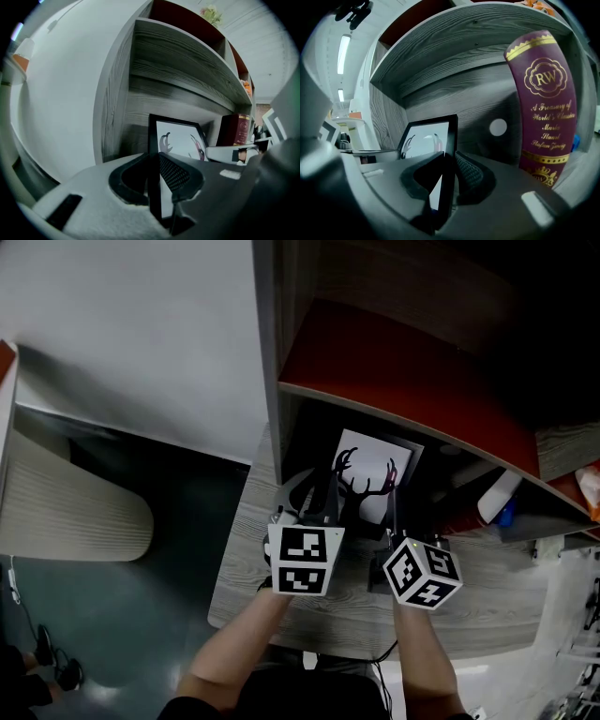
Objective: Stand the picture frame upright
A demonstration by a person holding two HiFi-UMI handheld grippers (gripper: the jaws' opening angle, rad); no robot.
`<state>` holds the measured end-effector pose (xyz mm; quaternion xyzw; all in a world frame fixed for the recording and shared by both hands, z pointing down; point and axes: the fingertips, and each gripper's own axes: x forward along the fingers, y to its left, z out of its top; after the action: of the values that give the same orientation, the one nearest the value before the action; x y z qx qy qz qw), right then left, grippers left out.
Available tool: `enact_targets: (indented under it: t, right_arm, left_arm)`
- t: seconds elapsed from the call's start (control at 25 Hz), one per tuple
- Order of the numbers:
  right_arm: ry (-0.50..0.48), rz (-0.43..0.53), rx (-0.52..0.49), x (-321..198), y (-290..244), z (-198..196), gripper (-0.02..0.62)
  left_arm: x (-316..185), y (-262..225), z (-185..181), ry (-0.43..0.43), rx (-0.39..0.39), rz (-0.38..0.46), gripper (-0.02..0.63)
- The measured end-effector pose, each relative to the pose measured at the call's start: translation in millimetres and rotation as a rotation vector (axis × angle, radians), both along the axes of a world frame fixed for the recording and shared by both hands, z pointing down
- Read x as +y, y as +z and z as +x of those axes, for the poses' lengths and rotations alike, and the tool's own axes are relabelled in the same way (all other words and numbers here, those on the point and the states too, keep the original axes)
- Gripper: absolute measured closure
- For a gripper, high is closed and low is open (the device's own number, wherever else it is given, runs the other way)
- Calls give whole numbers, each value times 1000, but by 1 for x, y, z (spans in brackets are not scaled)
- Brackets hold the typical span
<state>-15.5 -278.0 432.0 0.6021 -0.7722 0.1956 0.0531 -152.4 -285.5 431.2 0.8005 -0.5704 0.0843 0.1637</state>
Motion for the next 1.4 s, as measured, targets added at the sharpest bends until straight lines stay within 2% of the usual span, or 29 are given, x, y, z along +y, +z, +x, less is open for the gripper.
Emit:
enact_targets:
  t: [0.64,1.4]
  right_arm:
    - [55,52,-11,-23,-1,8,529]
    - [54,68,-4,-41,-1,10,529]
  left_arm:
    - [-27,-1,6,-32,2,39,544]
    - [-43,4,9,-58,7,44,545]
